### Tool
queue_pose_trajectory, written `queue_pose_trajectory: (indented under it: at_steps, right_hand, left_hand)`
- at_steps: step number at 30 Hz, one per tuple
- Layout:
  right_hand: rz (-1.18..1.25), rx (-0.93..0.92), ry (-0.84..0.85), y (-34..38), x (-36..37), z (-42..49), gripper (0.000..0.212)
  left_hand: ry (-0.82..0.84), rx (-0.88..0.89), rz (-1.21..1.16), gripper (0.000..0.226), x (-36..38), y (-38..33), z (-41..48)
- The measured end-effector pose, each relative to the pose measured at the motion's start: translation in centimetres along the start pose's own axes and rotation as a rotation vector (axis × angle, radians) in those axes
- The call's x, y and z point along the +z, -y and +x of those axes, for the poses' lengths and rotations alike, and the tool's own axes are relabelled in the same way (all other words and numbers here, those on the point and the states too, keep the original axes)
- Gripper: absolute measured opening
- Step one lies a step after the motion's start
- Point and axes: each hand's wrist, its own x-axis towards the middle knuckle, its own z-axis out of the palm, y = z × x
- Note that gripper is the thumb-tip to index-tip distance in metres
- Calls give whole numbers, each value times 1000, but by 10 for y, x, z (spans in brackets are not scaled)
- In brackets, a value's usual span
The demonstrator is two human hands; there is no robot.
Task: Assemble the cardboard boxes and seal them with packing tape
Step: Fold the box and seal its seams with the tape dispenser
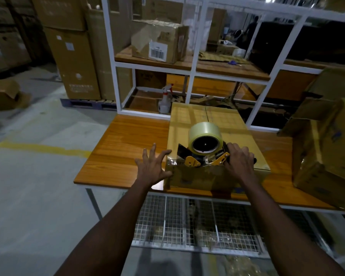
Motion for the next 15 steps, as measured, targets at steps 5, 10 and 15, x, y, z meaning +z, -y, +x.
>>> queue_pose_trajectory:
  at_steps: [5, 10, 15]
  right_hand:
    - [-33, 38, 33, -39, -5, -1, 46]
    - [-46, 4, 14, -39, -7, 0, 42]
    - [-13, -36, -36, -44, -1, 0, 35]
  left_hand:
    - [13, -44, -46, 73, -11, -15, -6]
    - [-8, 60, 55, 93, -29, -45, -11]
    - [109, 123, 248, 97, -22, -65, -15]
